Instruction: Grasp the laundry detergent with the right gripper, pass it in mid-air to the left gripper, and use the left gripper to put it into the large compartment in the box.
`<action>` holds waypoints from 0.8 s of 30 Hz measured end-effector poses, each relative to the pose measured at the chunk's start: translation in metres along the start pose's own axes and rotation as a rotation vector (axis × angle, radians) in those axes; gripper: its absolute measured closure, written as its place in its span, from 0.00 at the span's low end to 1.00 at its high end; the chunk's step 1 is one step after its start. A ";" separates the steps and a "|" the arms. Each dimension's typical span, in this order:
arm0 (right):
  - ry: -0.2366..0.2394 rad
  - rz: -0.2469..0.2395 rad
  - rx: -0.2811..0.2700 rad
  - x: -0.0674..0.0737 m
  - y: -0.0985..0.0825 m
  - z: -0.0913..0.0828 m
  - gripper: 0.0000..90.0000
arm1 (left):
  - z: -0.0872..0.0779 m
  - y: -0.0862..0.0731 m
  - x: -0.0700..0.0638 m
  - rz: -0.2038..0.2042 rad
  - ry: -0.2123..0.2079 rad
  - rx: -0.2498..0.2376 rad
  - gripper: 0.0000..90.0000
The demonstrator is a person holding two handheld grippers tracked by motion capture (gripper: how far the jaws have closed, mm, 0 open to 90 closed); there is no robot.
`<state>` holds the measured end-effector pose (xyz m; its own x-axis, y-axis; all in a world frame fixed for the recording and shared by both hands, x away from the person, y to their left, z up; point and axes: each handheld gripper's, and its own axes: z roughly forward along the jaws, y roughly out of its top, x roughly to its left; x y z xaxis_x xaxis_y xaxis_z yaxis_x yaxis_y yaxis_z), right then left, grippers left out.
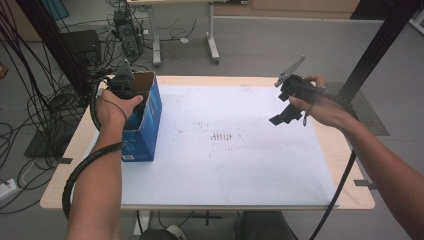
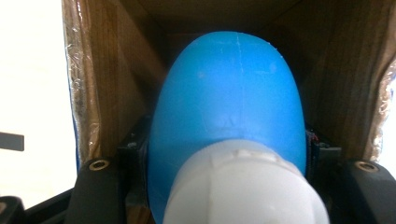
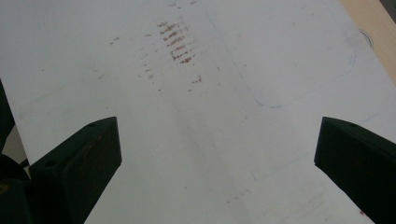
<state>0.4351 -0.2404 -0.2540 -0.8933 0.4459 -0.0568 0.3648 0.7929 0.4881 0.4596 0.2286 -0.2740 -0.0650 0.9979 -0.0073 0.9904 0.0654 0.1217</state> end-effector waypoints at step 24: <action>-0.004 0.000 0.001 -0.001 0.000 -0.002 0.01 | 0.000 0.000 0.000 0.000 0.002 -0.001 0.40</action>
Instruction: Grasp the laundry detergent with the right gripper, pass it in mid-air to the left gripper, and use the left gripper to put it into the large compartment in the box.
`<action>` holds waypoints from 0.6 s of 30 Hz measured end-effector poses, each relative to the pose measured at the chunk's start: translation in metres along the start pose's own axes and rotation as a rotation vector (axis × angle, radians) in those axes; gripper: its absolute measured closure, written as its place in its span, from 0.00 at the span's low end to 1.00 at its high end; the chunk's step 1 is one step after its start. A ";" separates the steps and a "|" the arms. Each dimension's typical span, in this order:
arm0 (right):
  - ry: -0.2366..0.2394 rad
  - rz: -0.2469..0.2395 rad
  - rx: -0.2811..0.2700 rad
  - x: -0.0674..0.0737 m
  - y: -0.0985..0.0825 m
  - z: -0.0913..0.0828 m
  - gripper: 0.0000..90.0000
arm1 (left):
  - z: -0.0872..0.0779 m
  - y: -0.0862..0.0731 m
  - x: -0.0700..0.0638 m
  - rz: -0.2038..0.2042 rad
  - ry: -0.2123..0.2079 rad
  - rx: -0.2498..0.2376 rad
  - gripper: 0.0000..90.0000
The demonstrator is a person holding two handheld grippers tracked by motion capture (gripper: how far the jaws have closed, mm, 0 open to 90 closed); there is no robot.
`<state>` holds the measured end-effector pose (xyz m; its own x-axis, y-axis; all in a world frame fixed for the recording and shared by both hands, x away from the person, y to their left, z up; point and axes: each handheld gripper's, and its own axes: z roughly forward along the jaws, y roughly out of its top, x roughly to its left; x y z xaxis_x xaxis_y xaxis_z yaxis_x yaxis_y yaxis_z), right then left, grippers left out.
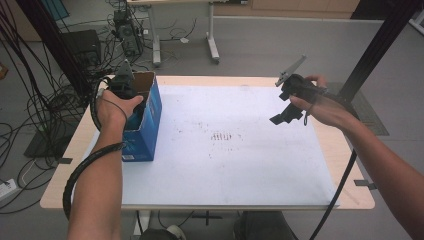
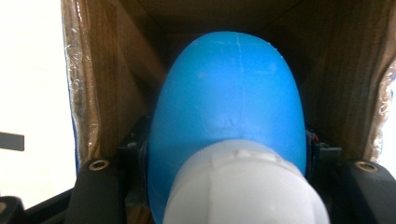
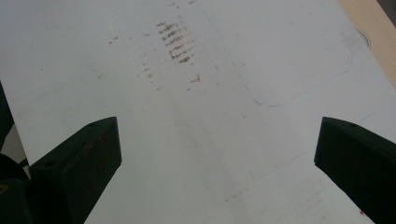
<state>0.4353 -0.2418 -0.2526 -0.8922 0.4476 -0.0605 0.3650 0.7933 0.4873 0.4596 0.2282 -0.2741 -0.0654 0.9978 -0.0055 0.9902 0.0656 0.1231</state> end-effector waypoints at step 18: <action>-0.001 0.003 -0.001 0.000 -0.001 -0.001 0.01 | 0.000 0.000 0.000 0.000 0.002 0.000 0.41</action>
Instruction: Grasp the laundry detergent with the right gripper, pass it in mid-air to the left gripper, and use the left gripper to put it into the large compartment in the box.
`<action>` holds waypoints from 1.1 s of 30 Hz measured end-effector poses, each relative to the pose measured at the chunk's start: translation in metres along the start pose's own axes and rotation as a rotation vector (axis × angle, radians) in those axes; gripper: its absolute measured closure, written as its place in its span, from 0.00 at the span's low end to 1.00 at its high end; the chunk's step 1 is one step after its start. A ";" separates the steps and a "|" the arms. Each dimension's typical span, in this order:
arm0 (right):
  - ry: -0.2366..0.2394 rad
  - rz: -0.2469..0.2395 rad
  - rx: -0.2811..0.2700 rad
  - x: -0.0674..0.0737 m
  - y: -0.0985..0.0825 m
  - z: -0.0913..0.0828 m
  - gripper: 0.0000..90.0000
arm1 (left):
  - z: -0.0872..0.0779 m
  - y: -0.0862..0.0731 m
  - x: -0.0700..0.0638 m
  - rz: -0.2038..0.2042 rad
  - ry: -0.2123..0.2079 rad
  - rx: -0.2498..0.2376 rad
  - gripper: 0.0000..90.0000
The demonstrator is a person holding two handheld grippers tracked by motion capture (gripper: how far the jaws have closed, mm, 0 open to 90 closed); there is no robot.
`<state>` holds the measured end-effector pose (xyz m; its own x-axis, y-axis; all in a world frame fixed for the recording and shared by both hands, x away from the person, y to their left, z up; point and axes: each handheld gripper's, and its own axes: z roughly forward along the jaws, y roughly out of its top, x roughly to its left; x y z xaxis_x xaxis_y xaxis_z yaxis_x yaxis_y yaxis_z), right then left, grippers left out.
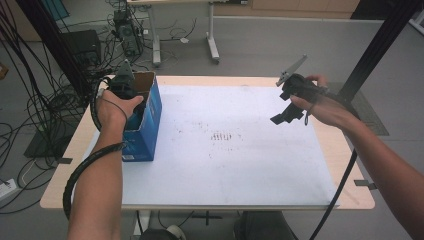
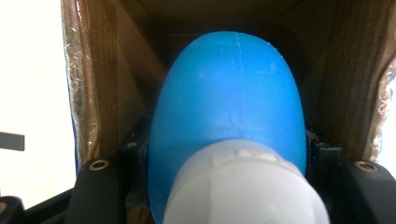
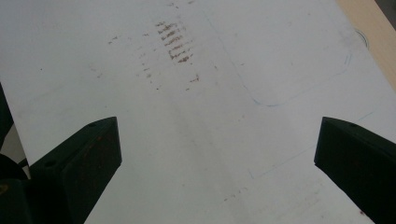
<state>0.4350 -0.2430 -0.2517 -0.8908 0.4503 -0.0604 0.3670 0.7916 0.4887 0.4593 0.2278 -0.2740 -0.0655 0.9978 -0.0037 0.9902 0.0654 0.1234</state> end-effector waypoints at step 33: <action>0.003 -0.013 0.002 0.000 0.003 0.002 0.01 | -0.020 -0.001 0.001 0.008 -0.009 -0.047 0.34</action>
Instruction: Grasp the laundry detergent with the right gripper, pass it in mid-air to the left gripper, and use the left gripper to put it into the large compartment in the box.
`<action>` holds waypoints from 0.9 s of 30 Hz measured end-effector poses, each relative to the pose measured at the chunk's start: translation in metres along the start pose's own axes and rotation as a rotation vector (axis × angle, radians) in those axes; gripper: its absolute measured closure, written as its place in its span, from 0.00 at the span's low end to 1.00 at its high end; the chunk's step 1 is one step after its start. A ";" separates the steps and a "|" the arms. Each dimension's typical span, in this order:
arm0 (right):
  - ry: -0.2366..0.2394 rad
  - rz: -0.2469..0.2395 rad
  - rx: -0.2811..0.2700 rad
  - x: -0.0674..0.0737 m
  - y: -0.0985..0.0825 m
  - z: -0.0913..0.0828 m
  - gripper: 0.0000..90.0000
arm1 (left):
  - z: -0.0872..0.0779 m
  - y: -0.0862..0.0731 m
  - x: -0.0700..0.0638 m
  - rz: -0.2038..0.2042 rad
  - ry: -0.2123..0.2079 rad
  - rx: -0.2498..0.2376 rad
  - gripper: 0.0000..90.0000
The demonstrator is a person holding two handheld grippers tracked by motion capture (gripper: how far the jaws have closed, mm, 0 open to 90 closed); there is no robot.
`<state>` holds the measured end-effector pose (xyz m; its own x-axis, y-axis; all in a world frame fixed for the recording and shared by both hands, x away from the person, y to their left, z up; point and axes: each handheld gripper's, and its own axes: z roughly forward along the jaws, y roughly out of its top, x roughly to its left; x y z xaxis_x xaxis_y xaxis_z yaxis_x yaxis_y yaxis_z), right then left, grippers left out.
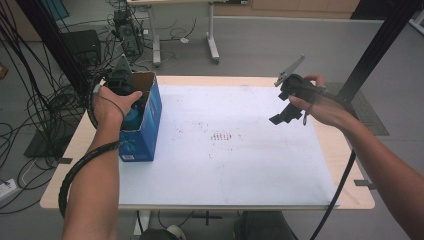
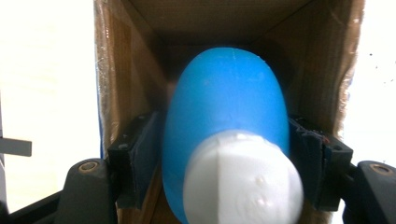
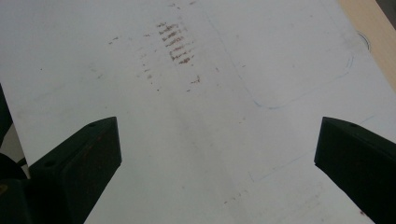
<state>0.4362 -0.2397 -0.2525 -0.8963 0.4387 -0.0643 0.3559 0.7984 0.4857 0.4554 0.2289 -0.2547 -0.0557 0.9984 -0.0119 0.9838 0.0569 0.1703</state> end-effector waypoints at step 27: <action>-0.004 0.019 0.032 -0.006 0.010 -0.001 0.01 | -0.076 -0.019 -0.045 0.149 0.012 -0.109 0.23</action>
<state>0.4448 -0.2344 -0.2467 -0.8884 0.4553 -0.0588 0.3811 0.8028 0.4586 0.4262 0.1835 -0.1827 0.0864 0.9957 0.0335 0.9571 -0.0923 0.2748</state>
